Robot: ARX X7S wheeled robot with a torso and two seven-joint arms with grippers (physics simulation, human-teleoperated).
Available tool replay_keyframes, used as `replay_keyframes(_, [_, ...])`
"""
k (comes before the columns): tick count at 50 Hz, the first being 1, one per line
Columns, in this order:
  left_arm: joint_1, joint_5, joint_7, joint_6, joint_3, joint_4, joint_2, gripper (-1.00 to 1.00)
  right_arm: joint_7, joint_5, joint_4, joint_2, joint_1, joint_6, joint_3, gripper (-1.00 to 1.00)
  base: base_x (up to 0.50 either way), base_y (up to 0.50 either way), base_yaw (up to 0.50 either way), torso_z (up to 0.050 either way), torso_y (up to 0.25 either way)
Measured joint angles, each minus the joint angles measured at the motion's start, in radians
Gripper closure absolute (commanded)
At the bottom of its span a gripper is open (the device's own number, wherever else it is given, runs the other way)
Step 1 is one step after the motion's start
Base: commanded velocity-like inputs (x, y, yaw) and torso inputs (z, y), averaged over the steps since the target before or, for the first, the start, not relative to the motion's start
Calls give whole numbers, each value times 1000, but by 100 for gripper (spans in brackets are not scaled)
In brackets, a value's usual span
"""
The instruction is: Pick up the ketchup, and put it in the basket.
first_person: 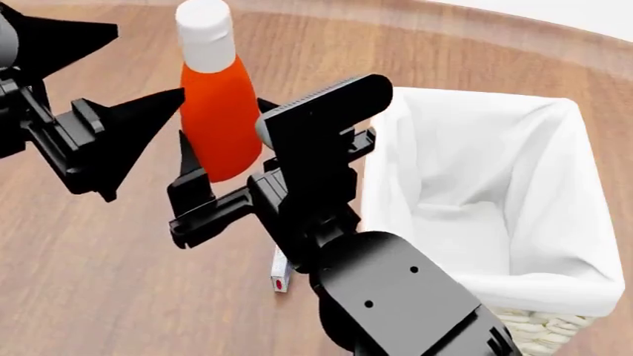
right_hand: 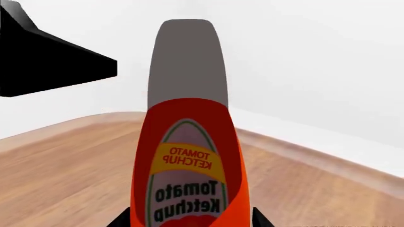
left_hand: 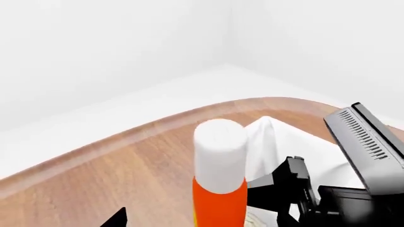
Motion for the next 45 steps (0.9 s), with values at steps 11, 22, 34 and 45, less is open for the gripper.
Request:
replay_keyframes(11, [98,-101,-90,12,-100,145,-55,-100,2,7,20,21,6,-8,23,100,0,0,0,0,0])
replay_keyframes(22, [280,-165,-193,91,-207,299,-76,-100,16,28,10,65,2,-6,64,100,0,0,0,0,1])
replay_keyframes(34, [485,-135,-239,221,-288,402,-67,-100,33,52,-8,113,4,4,105,100,0,0,0,0,0])
replay_keyframes(45, [667,-59,-242,349,-337,449,-38,-100,48,73,-24,145,7,15,135,100,0,0,0,0,1])
